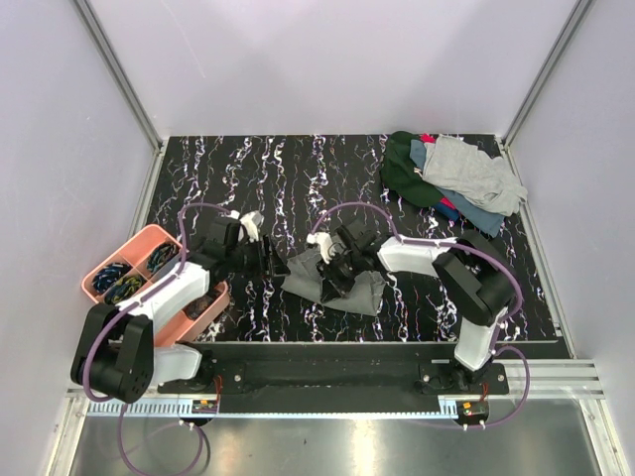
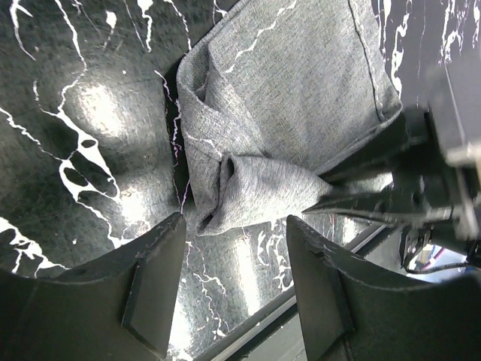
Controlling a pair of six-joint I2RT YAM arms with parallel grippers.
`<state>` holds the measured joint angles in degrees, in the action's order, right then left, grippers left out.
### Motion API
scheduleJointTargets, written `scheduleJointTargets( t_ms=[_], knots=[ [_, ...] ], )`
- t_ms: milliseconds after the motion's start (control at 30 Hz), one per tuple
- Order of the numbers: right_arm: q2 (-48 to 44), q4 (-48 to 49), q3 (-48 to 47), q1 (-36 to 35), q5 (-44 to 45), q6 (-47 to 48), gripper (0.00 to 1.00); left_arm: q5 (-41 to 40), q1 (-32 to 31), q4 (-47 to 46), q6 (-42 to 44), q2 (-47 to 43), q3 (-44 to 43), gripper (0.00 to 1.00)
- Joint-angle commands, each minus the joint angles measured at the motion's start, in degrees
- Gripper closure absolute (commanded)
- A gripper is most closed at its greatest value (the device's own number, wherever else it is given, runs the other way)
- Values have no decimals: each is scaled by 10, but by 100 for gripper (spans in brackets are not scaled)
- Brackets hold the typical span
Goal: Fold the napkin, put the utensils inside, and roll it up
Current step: Roll the napkin with the utensil
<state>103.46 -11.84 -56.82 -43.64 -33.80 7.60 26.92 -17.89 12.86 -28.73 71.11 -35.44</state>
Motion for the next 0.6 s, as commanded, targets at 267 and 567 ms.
scheduleJointTargets(
  t_ms=[267,567],
  knots=[
    [111,-14,-52,87,-234,-36,81,44,-21,-109,10,36,13,35],
    [151,-16,-67,111,-253,-50,81,56,-34,-186,-9,106,5,55]
  ],
)
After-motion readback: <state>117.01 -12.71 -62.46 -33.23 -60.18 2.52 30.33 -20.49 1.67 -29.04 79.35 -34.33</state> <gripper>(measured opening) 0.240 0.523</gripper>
